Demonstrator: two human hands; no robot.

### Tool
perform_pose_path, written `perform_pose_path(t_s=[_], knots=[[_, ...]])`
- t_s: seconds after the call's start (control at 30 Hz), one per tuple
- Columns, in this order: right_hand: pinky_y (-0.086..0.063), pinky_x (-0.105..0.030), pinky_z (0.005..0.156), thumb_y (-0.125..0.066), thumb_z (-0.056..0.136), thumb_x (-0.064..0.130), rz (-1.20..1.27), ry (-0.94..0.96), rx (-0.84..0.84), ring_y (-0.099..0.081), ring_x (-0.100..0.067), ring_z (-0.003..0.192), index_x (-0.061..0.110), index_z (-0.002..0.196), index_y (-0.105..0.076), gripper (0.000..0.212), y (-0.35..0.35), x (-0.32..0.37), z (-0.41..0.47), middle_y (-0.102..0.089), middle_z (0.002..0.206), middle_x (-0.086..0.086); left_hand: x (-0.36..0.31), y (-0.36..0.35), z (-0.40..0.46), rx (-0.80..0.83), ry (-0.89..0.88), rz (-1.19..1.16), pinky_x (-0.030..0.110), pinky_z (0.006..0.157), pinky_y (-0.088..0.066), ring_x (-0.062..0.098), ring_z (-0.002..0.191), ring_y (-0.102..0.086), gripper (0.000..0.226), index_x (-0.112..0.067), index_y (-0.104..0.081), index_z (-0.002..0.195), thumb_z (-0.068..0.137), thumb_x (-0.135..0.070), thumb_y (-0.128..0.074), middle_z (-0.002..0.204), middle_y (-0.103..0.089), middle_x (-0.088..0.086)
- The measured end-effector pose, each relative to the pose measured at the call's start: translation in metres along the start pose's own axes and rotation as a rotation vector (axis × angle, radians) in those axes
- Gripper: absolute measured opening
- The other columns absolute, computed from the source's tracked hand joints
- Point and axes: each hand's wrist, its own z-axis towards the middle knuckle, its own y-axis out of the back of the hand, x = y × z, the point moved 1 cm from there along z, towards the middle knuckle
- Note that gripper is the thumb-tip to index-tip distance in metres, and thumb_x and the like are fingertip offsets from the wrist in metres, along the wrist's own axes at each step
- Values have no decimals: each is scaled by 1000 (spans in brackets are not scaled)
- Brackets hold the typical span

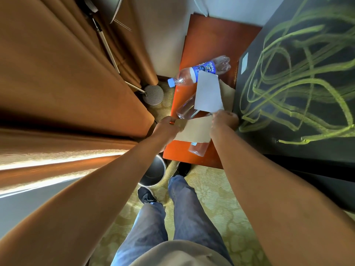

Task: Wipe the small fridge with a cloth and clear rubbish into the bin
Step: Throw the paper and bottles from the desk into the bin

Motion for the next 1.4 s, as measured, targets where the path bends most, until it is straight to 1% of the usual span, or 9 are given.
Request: perform_pose_path(t_s=[0.1,0.2,0.33,0.47,0.73,0.97,1.13,1.23,1.4], knots=[[-60,-27,77,-69,89,25,-162,225,-160,-65,-12,91,18,120,-59,33,-4,6,-16,-64,118,-3,1,0,-1,13,-6,-1,31,76,-55,16,93,-64,29,-28,-62,121,93,-27,-69,105,-68,-3],[-56,-26,79,-75,83,39,-468,442,-101,-61,-15,104,26,131,-51,56,-7,12,-26,-59,128,3,1,1,-1,16,-4,1,37,83,-55,18,97,-63,30,-29,-62,121,92,-27,-70,107,-68,-3],[-46,-40,100,-78,71,29,-879,808,-94,-48,-25,124,30,139,-48,74,-11,3,-25,-45,138,-5,1,0,0,21,-11,8,36,84,-55,18,99,-61,30,-31,-61,119,91,-23,-71,110,-66,-2],[-28,-49,117,-76,80,31,-1149,857,-33,-27,-31,145,36,153,-31,86,-19,-10,-14,-30,158,-7,1,1,1,36,2,8,32,77,-55,15,94,-60,28,-33,-57,115,92,-22,-71,107,-65,-4],[-39,-41,109,-68,92,27,-1052,855,-127,-38,-26,138,36,151,-40,65,-26,-22,-10,-42,151,-7,4,-2,3,38,14,-43,36,82,-57,21,99,-64,30,-30,-62,115,89,-20,-73,108,-67,-1],[-45,-46,106,-59,98,20,-954,834,-210,-43,-28,136,26,150,-46,53,-19,-13,-13,-49,148,-8,2,-2,-1,62,-3,-67,35,85,-57,21,103,-63,30,-31,-63,115,89,-20,-74,112,-68,-1],[-43,-43,104,-52,102,20,-872,841,-238,-44,-27,133,28,150,-46,50,-9,-1,-24,-49,149,-4,-4,0,-14,114,-33,-143,29,74,-49,18,92,-61,23,-25,-68,112,90,-18,-74,111,-70,5],[-38,-46,109,-52,102,19,-830,845,-234,-41,-26,136,31,150,-44,50,-1,4,-38,-47,151,-2,-7,3,-26,169,0,-274,25,70,-51,17,88,-63,20,-25,-68,104,90,-12,-72,105,-72,6],[-45,-49,105,-49,103,21,-743,917,-213,-42,-24,135,34,148,-46,47,15,-3,-78,-47,148,1,1,13,-61,206,18,-421,23,62,-54,17,85,-66,22,-24,-68,99,91,-4,-66,100,-72,4]])
